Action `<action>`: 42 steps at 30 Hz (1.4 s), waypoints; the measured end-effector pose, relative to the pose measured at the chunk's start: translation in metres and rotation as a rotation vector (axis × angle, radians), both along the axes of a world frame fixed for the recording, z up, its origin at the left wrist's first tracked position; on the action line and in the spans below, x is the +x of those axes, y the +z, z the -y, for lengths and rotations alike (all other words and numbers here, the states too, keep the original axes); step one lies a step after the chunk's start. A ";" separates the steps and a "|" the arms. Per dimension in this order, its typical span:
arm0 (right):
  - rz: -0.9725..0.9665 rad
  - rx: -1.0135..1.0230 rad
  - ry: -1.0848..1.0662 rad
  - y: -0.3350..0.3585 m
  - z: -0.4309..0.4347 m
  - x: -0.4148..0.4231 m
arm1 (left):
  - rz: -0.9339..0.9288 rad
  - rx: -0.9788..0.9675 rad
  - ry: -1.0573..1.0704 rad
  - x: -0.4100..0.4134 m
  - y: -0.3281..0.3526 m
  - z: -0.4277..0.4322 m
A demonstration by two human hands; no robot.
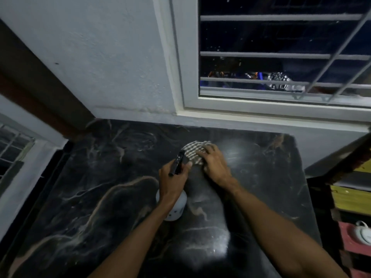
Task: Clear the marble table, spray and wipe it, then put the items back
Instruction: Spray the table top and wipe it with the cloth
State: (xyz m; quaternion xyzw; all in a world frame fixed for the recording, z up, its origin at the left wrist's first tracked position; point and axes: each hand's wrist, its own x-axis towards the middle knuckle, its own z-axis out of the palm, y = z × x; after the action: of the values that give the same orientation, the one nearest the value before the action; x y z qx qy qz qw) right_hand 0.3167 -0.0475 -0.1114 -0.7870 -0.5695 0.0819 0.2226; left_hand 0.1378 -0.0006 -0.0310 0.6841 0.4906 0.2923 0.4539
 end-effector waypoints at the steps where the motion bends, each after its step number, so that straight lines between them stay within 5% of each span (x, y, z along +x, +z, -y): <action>1: -0.057 -0.008 -0.148 -0.002 0.006 0.018 | 0.011 -0.010 -0.011 -0.003 -0.001 -0.003; 4: -0.092 -0.089 -0.374 0.000 -0.013 0.004 | 0.028 -0.030 -0.018 -0.026 0.000 -0.031; 8: -0.130 -0.001 0.016 -0.003 -0.063 -0.090 | -0.035 0.018 0.008 -0.060 0.008 -0.069; 12: -0.260 0.014 -0.378 0.000 -0.089 -0.078 | -0.101 0.040 0.052 -0.108 0.009 -0.112; 15: -0.203 -0.054 -0.483 0.003 -0.105 -0.089 | -0.145 -0.015 0.095 -0.141 0.011 -0.136; 17: -0.211 -0.071 -0.404 0.008 -0.125 -0.123 | -0.130 -0.068 0.107 -0.160 0.010 -0.151; 21: -0.103 -0.070 0.078 -0.003 -0.171 -0.169 | -0.126 -0.065 0.203 -0.193 0.016 -0.178; 26: -0.188 -0.090 -0.277 0.007 -0.217 -0.187 | -0.072 -0.134 0.298 -0.220 0.018 -0.198; 30: -0.046 -0.019 0.340 0.003 -0.241 -0.244 | -0.111 -0.064 0.311 -0.238 0.017 -0.216; 34: -0.171 -0.058 -0.053 0.005 -0.301 -0.240 | -0.060 -0.008 0.326 -0.257 0.010 -0.228; 38: -0.023 -0.025 0.428 0.012 -0.348 -0.277 | -0.030 0.020 0.338 -0.269 0.006 -0.234; 42: -0.113 -0.069 0.100 0.009 -0.397 -0.272 | 0.001 0.014 0.363 -0.278 0.005 -0.238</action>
State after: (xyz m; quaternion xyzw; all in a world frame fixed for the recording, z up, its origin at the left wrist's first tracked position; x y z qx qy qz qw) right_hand 0.0448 0.3499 -0.1022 -0.7590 -0.5914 0.1567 0.2226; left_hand -0.1402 0.2376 -0.0260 0.5873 0.6035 0.3733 0.3891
